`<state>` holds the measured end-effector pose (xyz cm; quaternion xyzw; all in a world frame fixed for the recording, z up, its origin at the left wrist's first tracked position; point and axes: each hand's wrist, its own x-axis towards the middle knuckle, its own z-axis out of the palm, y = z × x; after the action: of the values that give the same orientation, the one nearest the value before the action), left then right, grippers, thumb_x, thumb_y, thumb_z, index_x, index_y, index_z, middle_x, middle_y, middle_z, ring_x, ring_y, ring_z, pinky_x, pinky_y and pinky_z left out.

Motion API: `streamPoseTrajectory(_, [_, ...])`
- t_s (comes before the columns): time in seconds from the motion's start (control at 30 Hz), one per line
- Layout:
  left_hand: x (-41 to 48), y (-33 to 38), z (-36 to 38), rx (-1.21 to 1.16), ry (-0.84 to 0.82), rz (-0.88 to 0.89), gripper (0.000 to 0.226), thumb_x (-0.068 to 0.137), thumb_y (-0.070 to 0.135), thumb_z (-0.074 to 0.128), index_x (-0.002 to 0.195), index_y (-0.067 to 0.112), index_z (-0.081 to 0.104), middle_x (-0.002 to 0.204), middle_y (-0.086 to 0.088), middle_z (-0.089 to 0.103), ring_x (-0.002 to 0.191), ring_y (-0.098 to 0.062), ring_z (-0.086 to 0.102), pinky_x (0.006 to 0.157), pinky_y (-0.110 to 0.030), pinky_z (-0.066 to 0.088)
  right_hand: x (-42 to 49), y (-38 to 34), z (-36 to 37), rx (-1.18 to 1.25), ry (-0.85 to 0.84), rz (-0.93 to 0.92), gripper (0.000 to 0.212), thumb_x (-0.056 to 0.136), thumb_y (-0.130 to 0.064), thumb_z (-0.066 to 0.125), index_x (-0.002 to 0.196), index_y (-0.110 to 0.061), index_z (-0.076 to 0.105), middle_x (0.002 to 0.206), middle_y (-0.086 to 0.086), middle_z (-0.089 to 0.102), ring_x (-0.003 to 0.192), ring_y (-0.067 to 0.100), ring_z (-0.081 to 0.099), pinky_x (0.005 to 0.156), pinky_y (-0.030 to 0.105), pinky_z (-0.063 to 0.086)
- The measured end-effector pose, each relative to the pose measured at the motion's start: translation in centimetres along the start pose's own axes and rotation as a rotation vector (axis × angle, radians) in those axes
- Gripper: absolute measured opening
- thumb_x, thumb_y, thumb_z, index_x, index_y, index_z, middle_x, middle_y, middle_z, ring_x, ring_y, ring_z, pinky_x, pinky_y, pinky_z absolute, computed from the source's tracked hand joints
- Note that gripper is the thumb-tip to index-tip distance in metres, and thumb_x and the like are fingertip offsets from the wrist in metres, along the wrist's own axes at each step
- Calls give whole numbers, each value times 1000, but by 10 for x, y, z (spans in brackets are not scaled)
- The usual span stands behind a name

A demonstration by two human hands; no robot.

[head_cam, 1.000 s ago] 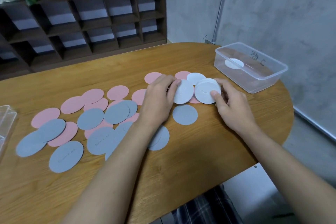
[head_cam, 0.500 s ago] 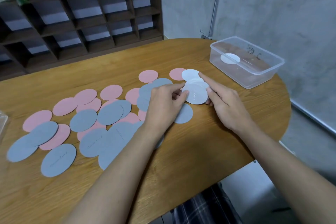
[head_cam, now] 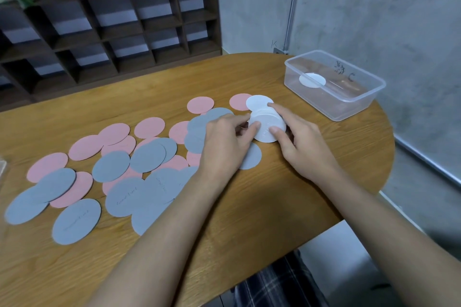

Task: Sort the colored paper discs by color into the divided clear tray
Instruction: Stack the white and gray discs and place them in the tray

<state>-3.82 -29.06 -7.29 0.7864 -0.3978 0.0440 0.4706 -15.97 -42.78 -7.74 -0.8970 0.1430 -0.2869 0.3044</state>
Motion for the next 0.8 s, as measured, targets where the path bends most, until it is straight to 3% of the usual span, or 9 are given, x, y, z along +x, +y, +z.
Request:
streamPoseTrajectory(0.1, [1, 1, -3, 18, 5, 54, 19, 97, 26, 66, 90, 17, 81, 77, 7, 75, 76, -14, 66, 73, -41, 53, 2, 2, -3, 44, 69, 81, 36, 102, -11, 57, 137, -21, 57, 111, -9, 65, 83, -3, 53, 79, 6, 36])
streamPoseTrajectory(0.2, [11, -9, -1, 132, -45, 98, 17, 96, 24, 64, 101, 20, 80, 93, 7, 74, 86, -12, 65, 79, -40, 53, 3, 4, -5, 70, 137, 160, 33, 102, -11, 55, 134, -21, 57, 110, -8, 66, 86, 4, 51, 78, 15, 37])
streamPoseTrajectory(0.4, [43, -19, 7, 305, -249, 129, 36, 99, 23, 62, 134, 14, 68, 135, 0, 67, 127, -21, 59, 104, -37, 47, 4, 8, -6, 84, 292, 291, 33, 103, -14, 55, 135, -21, 57, 112, -3, 67, 94, 11, 53, 81, 18, 35])
streamPoseTrajectory(0.5, [61, -19, 12, 322, -330, 117, 47, 99, 28, 65, 143, 12, 60, 149, -2, 59, 134, -23, 56, 109, -39, 46, 5, 9, -6, 76, 336, 343, 35, 103, -16, 55, 137, -21, 56, 113, 2, 68, 96, 16, 55, 82, 20, 36])
streamPoseTrajectory(0.57, [71, -18, 16, 342, -380, 104, 55, 99, 35, 67, 147, 13, 55, 153, -3, 55, 138, -26, 53, 112, -43, 45, 5, 9, -5, 71, 343, 357, 36, 103, -16, 55, 138, -21, 56, 114, 3, 69, 100, 20, 59, 85, 23, 38])
streamPoseTrajectory(0.67, [84, -19, 24, 382, -417, 80, 62, 98, 44, 68, 151, 17, 52, 154, -3, 55, 141, -28, 48, 112, -44, 44, 6, 10, -5, 62, 345, 354, 35, 103, -15, 55, 137, -20, 56, 113, 1, 68, 96, 13, 54, 82, 20, 37])
streamPoseTrajectory(0.8, [93, -22, 30, 413, -397, 45, 58, 96, 50, 68, 145, 22, 58, 136, -6, 67, 127, -30, 57, 99, -45, 51, 6, 9, -7, 53, 325, 342, 34, 103, -15, 55, 136, -19, 57, 114, -3, 66, 96, 5, 49, 80, 17, 34])
